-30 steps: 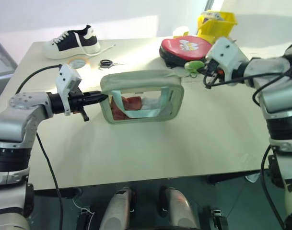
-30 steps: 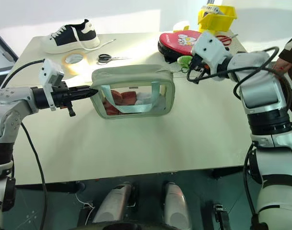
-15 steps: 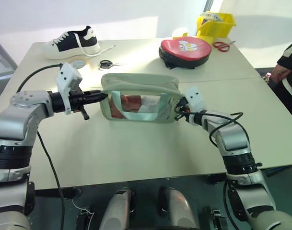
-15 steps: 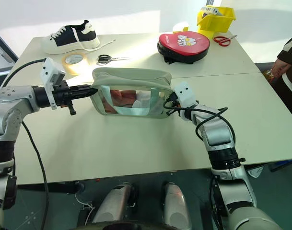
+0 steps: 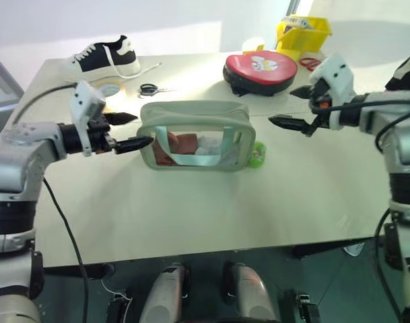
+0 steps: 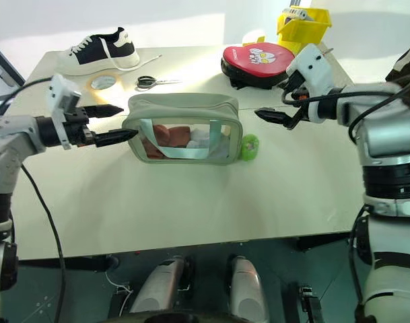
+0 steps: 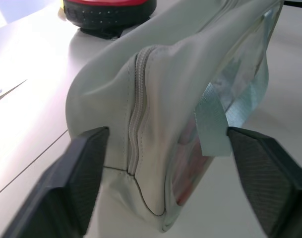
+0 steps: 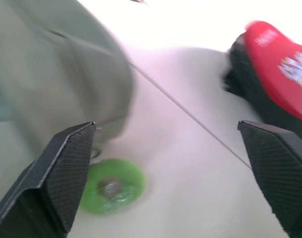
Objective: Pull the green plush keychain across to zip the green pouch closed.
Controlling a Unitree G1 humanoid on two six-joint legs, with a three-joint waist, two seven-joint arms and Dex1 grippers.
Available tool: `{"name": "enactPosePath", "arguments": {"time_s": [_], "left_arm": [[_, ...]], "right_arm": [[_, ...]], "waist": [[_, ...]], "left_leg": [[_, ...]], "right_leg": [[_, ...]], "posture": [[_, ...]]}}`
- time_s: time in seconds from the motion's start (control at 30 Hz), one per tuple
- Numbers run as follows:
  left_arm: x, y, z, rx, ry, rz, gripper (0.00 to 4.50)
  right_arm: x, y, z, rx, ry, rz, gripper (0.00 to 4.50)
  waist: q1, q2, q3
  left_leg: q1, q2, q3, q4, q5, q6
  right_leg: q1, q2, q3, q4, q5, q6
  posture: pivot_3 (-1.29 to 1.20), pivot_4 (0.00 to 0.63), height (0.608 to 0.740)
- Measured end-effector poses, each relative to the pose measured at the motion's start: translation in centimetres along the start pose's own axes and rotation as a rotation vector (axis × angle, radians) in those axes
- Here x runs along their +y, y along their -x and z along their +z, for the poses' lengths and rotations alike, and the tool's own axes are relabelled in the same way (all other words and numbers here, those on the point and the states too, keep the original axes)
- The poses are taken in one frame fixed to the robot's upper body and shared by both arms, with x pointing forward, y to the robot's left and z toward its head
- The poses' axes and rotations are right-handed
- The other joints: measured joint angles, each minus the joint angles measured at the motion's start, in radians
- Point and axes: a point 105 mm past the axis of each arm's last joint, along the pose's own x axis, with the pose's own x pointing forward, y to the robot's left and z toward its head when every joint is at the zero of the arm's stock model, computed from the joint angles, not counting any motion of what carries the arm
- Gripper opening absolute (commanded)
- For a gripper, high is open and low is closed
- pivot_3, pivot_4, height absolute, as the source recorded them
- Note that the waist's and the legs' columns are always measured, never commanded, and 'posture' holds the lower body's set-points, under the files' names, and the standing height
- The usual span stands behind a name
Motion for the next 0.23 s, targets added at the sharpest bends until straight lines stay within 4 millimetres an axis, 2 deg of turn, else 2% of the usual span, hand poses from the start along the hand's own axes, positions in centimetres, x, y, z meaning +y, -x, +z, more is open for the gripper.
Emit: {"name": "enactPosePath", "arguments": {"time_s": [0.13,0.23], "left_arm": [[0.4,2.1,2.9,-0.007,-0.022,-0.006,4.42],[0.7,3.6,4.6,-0.005,-0.032,0.001,4.42]], "right_arm": [[2.5,0.8,3.2,-0.058,0.052,0.168,4.50],[3.7,1.0,4.0,-0.070,0.076,0.229,4.50]], "waist": [[0.000,0.000,0.000],[0.001,0.000,0.000]], "left_leg": [[0.000,0.000,0.000,0.000,-0.001,-0.001],[0.000,0.000,0.000,0.000,-0.002,-0.003]], "right_leg": [[0.000,0.000,0.000,0.000,0.000,0.000],[0.000,-0.001,0.000,-0.001,0.000,0.000]], "posture": [[0.00,0.150,0.740],[0.00,0.150,0.740]]}}
